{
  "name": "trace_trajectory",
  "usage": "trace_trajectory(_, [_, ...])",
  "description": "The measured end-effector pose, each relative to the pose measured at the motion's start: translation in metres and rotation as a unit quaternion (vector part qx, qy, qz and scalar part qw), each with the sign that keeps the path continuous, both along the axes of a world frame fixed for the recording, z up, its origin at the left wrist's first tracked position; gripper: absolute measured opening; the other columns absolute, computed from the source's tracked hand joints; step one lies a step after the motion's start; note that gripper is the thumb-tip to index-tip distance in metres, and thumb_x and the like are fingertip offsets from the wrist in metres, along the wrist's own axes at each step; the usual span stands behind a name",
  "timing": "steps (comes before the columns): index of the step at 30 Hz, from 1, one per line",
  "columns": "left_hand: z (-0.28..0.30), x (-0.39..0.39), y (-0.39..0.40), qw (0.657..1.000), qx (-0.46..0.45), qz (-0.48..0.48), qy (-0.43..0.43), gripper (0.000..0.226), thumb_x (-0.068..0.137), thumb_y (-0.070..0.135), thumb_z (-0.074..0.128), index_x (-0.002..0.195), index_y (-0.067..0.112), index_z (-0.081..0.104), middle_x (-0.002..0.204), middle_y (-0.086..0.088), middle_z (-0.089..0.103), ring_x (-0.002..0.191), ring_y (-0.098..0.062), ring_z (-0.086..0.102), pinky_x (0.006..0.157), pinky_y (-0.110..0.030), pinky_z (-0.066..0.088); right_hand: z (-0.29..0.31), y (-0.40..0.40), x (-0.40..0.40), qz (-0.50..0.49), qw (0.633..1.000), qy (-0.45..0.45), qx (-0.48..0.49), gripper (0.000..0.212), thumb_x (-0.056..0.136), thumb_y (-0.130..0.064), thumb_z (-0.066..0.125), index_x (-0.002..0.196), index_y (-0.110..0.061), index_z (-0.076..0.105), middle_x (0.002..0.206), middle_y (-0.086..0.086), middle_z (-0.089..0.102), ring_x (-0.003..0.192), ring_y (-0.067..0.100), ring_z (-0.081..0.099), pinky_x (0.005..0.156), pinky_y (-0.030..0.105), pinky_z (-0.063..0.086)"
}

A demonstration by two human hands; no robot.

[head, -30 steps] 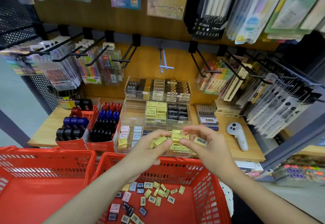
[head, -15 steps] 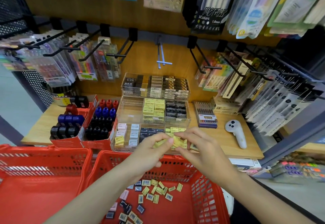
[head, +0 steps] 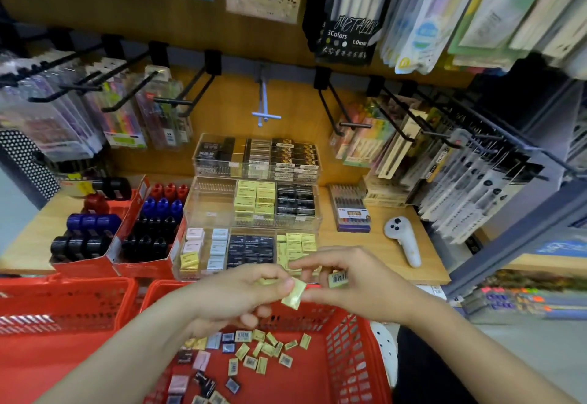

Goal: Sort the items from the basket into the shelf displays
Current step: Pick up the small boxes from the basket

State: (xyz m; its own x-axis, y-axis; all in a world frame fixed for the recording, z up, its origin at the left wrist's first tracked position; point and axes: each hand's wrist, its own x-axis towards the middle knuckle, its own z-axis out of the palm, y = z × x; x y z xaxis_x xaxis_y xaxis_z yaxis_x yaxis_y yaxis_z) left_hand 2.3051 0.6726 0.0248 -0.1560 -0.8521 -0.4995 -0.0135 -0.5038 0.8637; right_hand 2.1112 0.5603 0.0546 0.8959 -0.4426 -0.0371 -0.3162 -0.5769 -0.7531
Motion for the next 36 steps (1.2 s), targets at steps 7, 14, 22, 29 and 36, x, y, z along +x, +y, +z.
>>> trace_trajectory(7, [0.004,-0.001,0.001,0.996,-0.018,0.063,0.056,0.025,0.084,0.047,0.067,0.096,0.026,0.072,0.092,0.000,0.052,0.067,-0.005,0.044,0.047,-0.014,0.032,-0.004,0.007,0.003,-0.051,0.996,-0.047,-0.053,0.030,0.078,-0.036,0.080,0.107,-0.031,0.073,0.091,-0.016,0.065,0.079,0.005,0.060,0.078,0.014,0.045])
trace_trajectory(14, [0.008,0.003,-0.003,0.991,-0.041,0.109,0.071,0.018,0.085,0.043,0.068,0.090,0.026,0.072,0.091,-0.006,0.044,0.062,-0.005,0.041,0.045,-0.014,0.032,-0.008,0.012,0.012,-0.143,0.981,-0.121,-0.060,0.028,0.077,-0.038,0.080,0.103,-0.031,0.074,0.085,-0.024,0.062,0.071,0.007,0.059,0.072,0.011,0.044])
trace_trajectory(22, [-0.001,0.003,-0.010,0.961,0.032,0.269,0.059,0.023,0.097,0.035,0.060,0.100,0.015,0.071,0.100,-0.004,0.052,0.065,-0.010,0.041,0.046,-0.015,0.037,-0.053,-0.054,0.004,-0.234,0.951,0.032,-0.200,0.027,0.079,-0.041,0.078,0.101,-0.031,0.068,0.096,-0.016,0.064,0.067,0.002,0.057,0.057,0.008,0.039])
trace_trajectory(29, [-0.005,0.009,-0.017,0.951,0.038,0.295,0.088,0.017,0.094,0.033,0.064,0.093,0.018,0.071,0.096,-0.004,0.052,0.065,-0.010,0.043,0.044,-0.015,0.035,-0.120,-0.082,0.014,-0.259,0.940,0.138,-0.176,0.036,0.077,-0.045,0.079,0.105,-0.024,0.074,0.108,-0.001,0.068,0.070,0.008,0.056,0.067,0.026,0.044])
trace_trajectory(36, [-0.012,0.010,-0.016,0.953,0.046,0.287,0.087,0.020,0.092,0.035,0.065,0.094,0.017,0.072,0.095,-0.004,0.053,0.064,-0.009,0.043,0.043,-0.014,0.036,-0.138,-0.072,0.025,-0.289,0.934,0.124,-0.170,0.040,0.076,-0.042,0.079,0.112,-0.023,0.074,0.113,0.002,0.062,0.075,0.013,0.059,0.074,0.026,0.048])
